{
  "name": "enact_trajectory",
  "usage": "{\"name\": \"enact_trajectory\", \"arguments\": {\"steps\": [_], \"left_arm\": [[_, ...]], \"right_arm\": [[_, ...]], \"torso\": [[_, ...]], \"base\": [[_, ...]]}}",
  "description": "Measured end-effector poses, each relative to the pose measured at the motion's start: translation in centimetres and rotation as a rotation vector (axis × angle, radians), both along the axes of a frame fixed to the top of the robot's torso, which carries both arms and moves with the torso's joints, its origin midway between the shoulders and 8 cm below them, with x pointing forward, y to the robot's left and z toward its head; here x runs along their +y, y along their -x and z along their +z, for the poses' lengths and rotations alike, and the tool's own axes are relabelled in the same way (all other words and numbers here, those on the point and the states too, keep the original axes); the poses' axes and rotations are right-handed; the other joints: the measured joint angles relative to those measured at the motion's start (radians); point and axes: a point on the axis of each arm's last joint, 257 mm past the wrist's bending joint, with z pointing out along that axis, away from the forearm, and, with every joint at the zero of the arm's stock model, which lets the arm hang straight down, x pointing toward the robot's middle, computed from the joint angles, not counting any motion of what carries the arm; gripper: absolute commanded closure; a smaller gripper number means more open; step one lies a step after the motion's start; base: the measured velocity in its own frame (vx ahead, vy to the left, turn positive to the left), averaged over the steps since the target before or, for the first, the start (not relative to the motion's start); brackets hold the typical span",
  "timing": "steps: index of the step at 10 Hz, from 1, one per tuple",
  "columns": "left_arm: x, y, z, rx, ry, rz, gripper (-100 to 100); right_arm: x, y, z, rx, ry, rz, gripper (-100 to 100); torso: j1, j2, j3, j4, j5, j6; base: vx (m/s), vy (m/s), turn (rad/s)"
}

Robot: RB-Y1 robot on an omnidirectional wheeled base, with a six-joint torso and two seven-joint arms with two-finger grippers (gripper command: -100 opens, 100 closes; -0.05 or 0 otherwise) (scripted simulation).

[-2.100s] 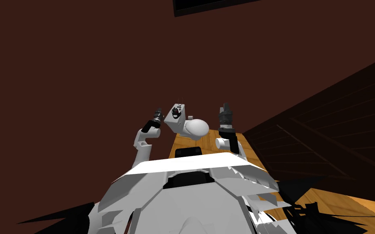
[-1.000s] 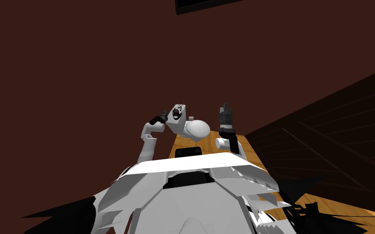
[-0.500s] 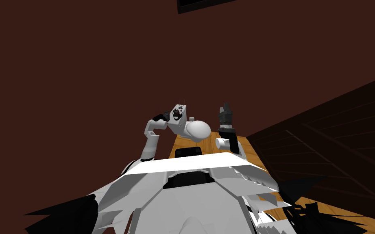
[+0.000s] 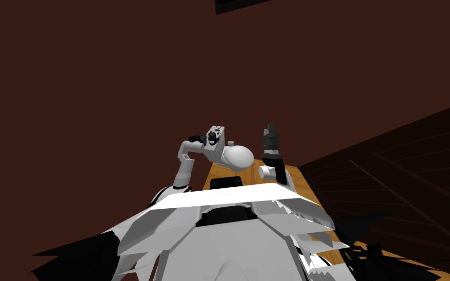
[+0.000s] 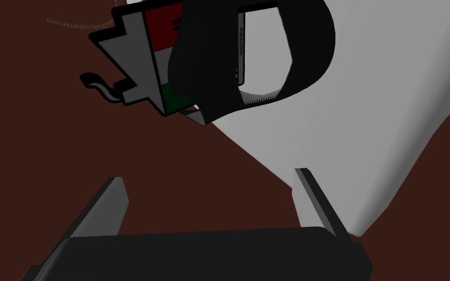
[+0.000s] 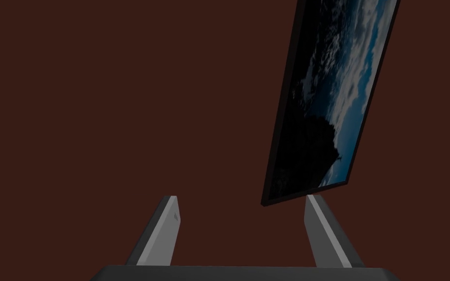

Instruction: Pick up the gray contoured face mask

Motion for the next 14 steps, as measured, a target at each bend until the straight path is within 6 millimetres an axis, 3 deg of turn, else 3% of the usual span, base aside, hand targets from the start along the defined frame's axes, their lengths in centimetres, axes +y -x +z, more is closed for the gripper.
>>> {"name": "enact_trajectory", "arguments": {"steps": [6, 7, 8, 11, 12, 14], "left_arm": [[-5.4, 0.9, -0.9, 0.1, 0.02, -0.053, -100], [-5.5, 0.9, -0.9, 0.103, 0.021, -0.054, 0], [-5.5, 0.9, -0.9, 0.103, 0.021, -0.054, -100], [-5.3, 0.6, -2.1, 0.104, 0.021, -0.051, -100], [-5.3, 0.6, -2.2, 0.102, 0.021, -0.051, 100], [-5.2, 0.6, -2.2, 0.103, 0.022, -0.05, 100]], "right_arm": [[0.0, 0.0, 0.0, 0.0, 0.0, 0.0, 0], [0.0, 0.0, 0.0, 0.0, 0.0, 0.0, 0], [0.0, 0.0, 0.0, 0.0, 0.0, 0.0, 0], [0.0, 0.0, 0.0, 0.0, 0.0, 0.0, 0], [0.0, 0.0, 0.0, 0.0, 0.0, 0.0, 0], [0.0, 0.0, 0.0, 0.0, 0.0, 0.0, 0]], "torso": [[0.0, 0.001, 0.0, 0.0, 0.0, 0.0], [0.001, 0.002, 0.001, 0.0, 0.0, 0.0], [0.001, 0.002, 0.001, 0.0, 0.0, 0.0], [0.001, -0.001, -0.001, 0.0, 0.0, 0.0], [0.001, 0.0, 0.0, 0.0, 0.0, 0.0], [0.001, 0.002, 0.001, 0.0, 0.0, 0.0]], "base": [[0.026, -0.01, 0.026], [0.0, 0.0, 0.0], [0.031, -0.008, -0.015], [0.043, -0.009, -0.007], [0.0, 0.0, 0.0], [0.0, 0.0, 0.0]]}}
